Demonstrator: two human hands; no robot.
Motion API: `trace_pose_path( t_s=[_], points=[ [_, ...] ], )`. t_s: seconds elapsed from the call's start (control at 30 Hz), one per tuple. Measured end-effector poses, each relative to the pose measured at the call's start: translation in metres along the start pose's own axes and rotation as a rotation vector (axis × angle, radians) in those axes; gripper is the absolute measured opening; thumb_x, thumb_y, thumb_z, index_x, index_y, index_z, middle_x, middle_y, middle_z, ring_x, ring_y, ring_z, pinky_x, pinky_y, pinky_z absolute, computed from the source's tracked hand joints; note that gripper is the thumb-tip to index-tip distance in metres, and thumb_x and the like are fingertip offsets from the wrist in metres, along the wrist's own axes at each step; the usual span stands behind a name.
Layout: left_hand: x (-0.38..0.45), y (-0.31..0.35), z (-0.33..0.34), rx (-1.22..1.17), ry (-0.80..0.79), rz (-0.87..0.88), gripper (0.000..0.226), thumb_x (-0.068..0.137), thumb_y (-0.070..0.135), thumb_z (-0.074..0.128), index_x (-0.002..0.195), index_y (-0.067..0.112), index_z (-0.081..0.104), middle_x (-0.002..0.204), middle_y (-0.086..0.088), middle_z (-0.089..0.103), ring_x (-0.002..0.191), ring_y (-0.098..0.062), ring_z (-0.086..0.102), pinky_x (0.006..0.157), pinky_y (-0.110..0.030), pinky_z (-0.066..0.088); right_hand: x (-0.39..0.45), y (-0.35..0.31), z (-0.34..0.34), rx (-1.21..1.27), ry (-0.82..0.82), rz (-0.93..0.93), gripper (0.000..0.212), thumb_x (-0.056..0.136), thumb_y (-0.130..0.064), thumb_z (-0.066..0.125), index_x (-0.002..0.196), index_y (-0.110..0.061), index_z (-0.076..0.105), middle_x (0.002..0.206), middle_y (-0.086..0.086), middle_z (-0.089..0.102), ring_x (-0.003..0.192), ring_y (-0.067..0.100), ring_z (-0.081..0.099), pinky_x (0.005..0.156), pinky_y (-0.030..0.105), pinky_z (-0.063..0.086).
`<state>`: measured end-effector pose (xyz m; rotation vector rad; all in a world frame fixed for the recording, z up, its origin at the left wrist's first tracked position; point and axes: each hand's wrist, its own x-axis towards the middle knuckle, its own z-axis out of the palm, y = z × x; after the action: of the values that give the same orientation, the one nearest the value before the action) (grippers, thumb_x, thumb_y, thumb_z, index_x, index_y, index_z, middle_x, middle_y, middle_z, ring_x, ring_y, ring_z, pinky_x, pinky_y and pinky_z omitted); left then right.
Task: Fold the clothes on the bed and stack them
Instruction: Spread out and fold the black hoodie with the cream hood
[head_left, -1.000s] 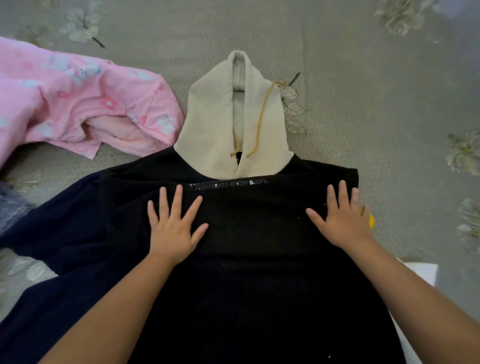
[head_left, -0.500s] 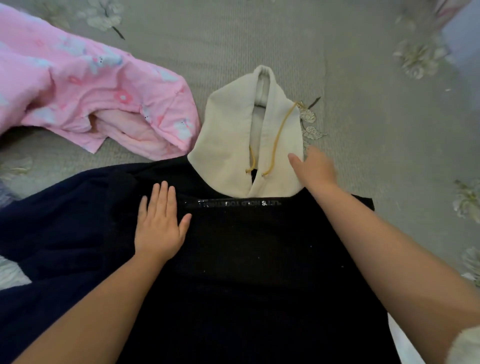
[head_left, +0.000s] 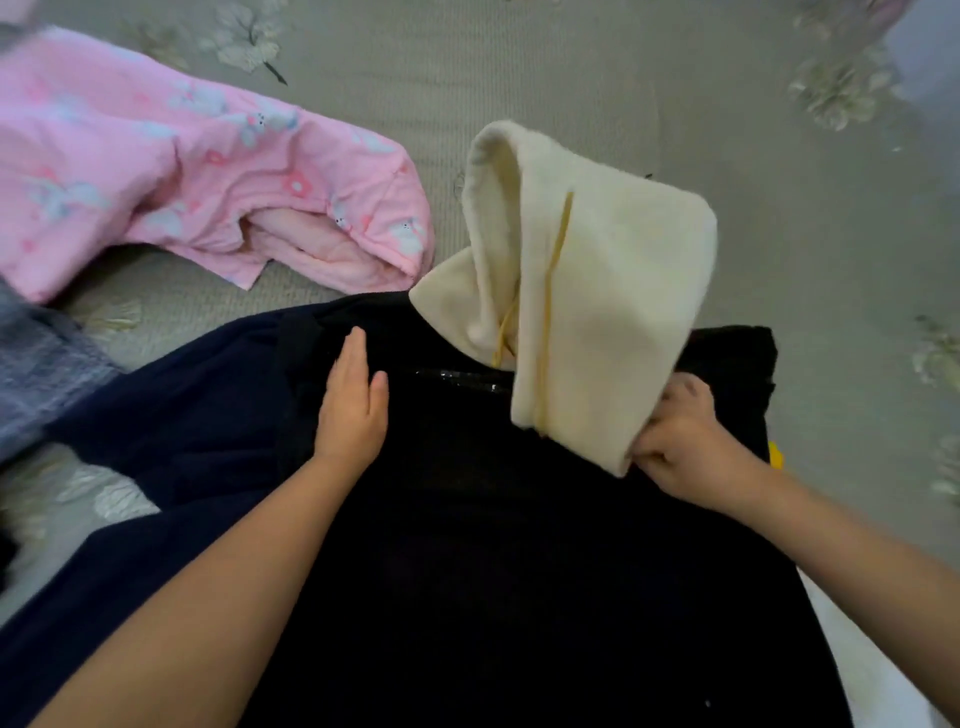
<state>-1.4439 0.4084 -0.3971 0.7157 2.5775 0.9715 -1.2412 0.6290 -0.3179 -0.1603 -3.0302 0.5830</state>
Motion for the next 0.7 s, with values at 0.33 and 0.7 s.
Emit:
trace_pose_path(
  t_s=[0.33, 0.7],
  points=[
    [-0.097, 0.065, -0.042, -0.223, -0.103, 0.172, 0.046, 0.094, 0.018, 0.033, 0.135, -0.002, 0.037, 0.136, -0.007, 0.043, 0.126, -0.015, 0.039, 0.103, -0.018, 0.026, -0.092, -0.054, -0.009, 0.431, -0.060, 0.774, 0.044, 0.083, 0.005, 0.057, 0.071, -0.034, 0.040, 0.074, -0.015, 0.040, 0.071, 0.005, 0.041, 0.077, 0.019, 0.042],
    [-0.161, 0.064, -0.067, -0.186, -0.072, 0.023, 0.031, 0.098, 0.017, 0.035, 0.120, 0.005, 0.053, 0.111, -0.001, 0.055, 0.102, -0.012, 0.050, 0.083, -0.018, 0.034, -0.125, -0.166, 0.024, 0.223, -0.370, 0.089, 0.039, 0.089, -0.009, 0.050, 0.124, -0.025, 0.057, 0.113, 0.001, 0.061, 0.120, 0.016, 0.044, 0.112, 0.040, 0.009]
  ],
)
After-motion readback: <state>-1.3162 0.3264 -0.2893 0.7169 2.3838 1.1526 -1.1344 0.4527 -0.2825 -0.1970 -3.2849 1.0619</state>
